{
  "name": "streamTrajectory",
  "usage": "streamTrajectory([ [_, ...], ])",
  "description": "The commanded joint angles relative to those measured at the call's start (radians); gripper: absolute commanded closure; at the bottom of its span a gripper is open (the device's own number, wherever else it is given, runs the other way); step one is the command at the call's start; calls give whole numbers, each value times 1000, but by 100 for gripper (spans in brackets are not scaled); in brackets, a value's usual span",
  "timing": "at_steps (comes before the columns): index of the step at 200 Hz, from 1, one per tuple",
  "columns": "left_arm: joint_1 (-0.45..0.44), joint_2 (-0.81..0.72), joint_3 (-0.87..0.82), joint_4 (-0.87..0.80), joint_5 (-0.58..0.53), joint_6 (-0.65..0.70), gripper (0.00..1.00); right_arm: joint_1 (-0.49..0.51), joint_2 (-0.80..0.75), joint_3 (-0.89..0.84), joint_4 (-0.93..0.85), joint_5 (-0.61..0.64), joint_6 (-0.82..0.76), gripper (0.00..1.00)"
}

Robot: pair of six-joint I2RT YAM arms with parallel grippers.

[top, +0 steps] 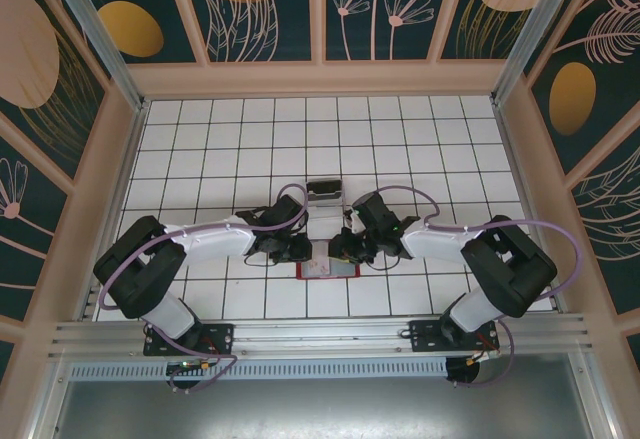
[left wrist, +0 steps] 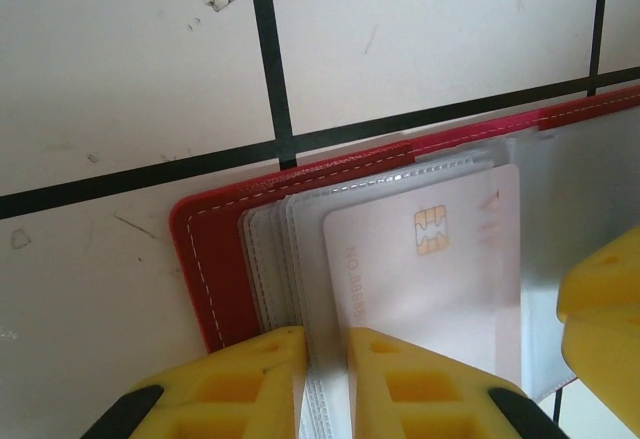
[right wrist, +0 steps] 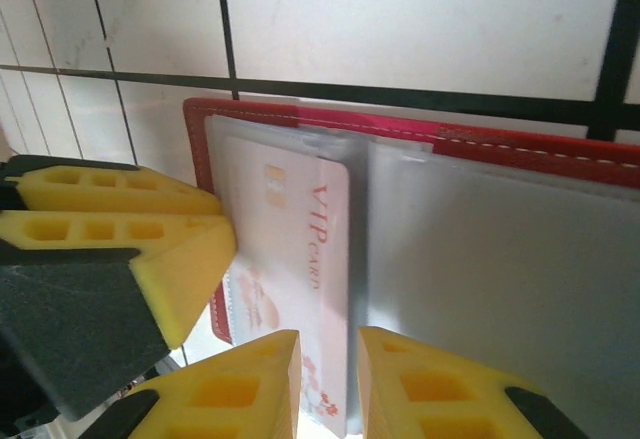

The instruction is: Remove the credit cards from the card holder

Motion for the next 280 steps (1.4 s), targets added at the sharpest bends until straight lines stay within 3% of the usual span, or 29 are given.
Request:
streamTrajectory([
  [1,2,42,-20,-100,-47,24,79,-5,17,-18,51,-24,12,77],
  [119,2,55,-26,-71,-20,15,79,-3,96,-30,126,-70,16,77],
  [280,2,22,-35,-93,-42,9,79,-21,38,-46,38,-11,-17,94],
])
